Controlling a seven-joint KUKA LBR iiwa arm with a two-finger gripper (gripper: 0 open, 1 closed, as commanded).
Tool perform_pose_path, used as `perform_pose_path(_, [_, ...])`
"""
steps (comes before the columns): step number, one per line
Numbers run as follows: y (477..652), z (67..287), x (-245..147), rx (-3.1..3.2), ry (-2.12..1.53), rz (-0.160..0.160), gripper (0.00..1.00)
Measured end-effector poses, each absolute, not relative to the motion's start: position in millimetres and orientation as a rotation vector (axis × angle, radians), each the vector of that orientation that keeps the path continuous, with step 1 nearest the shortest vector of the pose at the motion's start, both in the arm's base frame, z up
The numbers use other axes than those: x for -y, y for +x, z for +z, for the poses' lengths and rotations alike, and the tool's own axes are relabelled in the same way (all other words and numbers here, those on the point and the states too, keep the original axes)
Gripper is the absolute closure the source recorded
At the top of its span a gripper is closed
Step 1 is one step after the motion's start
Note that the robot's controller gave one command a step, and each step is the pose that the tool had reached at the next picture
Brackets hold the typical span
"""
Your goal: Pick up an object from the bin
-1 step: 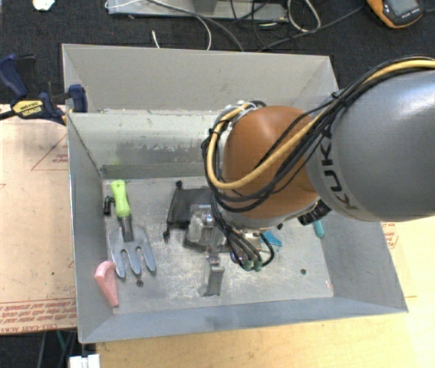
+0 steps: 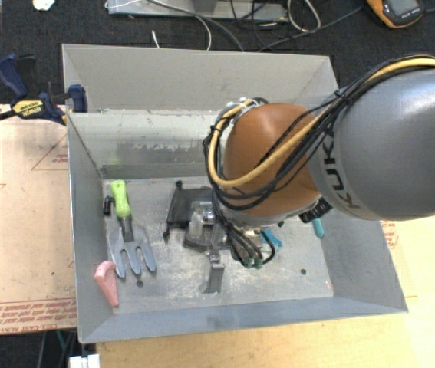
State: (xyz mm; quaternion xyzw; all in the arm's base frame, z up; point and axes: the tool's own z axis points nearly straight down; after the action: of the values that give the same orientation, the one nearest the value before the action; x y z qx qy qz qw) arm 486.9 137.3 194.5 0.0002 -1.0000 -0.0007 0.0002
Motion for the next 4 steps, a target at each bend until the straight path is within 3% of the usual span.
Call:
perform_pose_path(1, [519.9, 149, -122, 3.141, 0.182, -0.004, 0.00])
perform_pose_path(2, [570.3, 98, -77, 3.147, 0.146, -0.007, 0.00])
perform_pose_path(3, [583.1, 73, -68, 3.155, -0.021, -0.016, 0.00])
perform_pose_path(4, [578.4, 75, -85, 3.149, 0.100, -0.013, 1.00])
